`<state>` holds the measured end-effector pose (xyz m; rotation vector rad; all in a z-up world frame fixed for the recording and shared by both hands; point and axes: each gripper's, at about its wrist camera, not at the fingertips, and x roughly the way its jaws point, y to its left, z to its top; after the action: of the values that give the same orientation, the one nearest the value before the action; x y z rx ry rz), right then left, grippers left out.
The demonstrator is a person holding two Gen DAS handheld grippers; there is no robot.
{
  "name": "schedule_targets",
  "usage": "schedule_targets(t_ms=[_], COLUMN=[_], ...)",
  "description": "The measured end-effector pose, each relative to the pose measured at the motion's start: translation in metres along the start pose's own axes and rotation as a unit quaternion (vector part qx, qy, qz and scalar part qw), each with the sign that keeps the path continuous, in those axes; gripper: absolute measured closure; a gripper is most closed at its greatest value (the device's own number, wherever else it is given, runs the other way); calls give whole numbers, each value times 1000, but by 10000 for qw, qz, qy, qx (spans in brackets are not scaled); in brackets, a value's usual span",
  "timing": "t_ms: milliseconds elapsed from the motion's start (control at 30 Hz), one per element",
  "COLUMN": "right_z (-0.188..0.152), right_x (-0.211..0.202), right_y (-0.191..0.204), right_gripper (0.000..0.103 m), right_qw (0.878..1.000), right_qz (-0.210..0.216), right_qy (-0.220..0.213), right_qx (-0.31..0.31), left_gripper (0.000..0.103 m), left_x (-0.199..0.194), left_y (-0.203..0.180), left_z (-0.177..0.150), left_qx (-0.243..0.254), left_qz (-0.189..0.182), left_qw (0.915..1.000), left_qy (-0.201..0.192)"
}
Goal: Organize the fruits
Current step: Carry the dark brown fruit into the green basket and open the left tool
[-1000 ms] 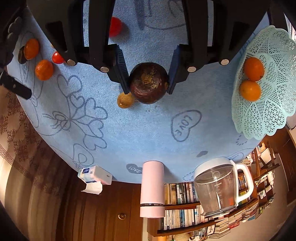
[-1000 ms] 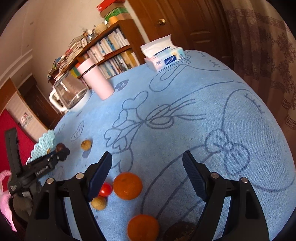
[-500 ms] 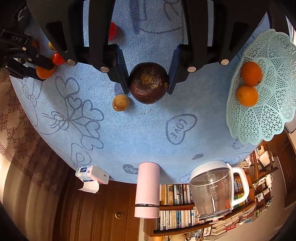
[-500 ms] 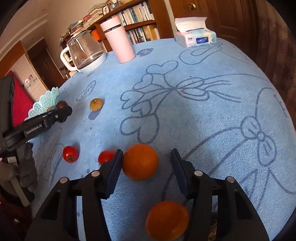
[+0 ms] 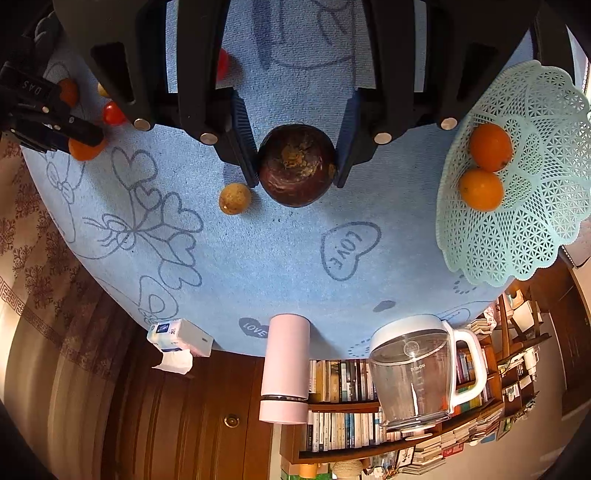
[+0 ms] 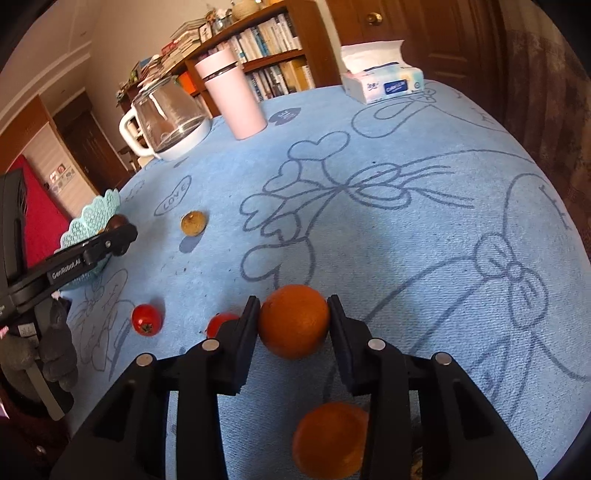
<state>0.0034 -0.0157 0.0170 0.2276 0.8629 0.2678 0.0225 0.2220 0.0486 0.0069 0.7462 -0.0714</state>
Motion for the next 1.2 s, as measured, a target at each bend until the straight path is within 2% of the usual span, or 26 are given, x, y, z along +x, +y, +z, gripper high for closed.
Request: schedule_targets(t_ms=[333, 533, 800, 1200], right_z=[4, 4, 3, 1], right_x=[-6, -7, -9, -8], right_y=[-10, -10, -7, -2], right_gripper=[65, 65, 65, 65], right_qw=[9994, 9993, 9993, 9993], right_qz=[7, 8, 8, 12], right_qy=[-190, -225, -244, -246], right_qx=[283, 302, 276, 265], left_gripper=[61, 61, 61, 61], left_x=[-9, -21, -33, -57], left_y=[12, 32, 74, 146], left_z=[4, 8, 9, 1], left_qx=[-156, -351, -687, -1177], left_qz=[94, 237, 630, 1316], left_qw=[9997, 9986, 9946, 9822], left_qy=[-136, -318, -460, -647])
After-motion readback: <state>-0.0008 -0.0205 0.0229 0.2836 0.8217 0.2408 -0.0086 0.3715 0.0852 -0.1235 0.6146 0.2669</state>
